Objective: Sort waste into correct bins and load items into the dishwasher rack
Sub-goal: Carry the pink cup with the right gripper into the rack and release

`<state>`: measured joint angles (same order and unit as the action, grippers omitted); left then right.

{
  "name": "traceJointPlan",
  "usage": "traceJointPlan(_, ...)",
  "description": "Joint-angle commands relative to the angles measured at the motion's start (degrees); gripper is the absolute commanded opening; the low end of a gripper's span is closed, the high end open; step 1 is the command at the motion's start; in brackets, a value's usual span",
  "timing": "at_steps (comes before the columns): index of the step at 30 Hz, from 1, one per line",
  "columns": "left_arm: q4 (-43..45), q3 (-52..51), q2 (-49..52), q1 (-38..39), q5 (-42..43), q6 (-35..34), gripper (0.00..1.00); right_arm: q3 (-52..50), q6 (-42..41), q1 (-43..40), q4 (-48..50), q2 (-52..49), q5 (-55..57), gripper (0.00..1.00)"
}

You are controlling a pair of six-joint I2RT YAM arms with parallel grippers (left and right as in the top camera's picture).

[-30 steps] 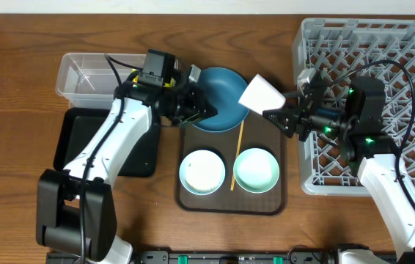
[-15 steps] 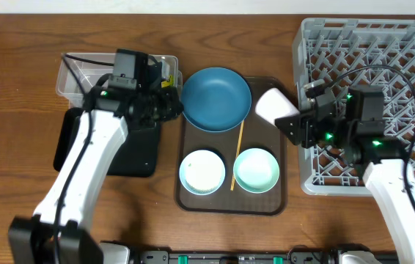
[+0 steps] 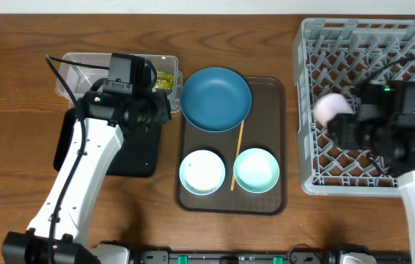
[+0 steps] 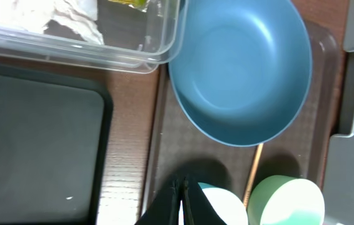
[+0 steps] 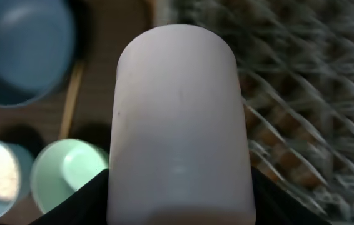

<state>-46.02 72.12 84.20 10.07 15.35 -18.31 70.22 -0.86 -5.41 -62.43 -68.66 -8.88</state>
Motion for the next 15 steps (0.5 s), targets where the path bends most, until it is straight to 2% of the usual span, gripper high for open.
traceJointPlan(1,-0.1,0.5,-0.5,-0.1,-1.9,0.7,0.06,4.6,-1.0,-4.9,-3.7,-2.1,3.3,0.01)
traceJointPlan(8,-0.2,0.5,-0.5,-0.1,-1.9,0.7,0.06,15.9,-1.0,-16.6,-13.5,-12.3,4.6,0.01)
traceJointPlan(15,-0.2,0.5,-0.5,-0.1,-1.9,0.7,0.06,23.8,-2.2,-25.1,-15.7,-23.3,6.1,0.01)
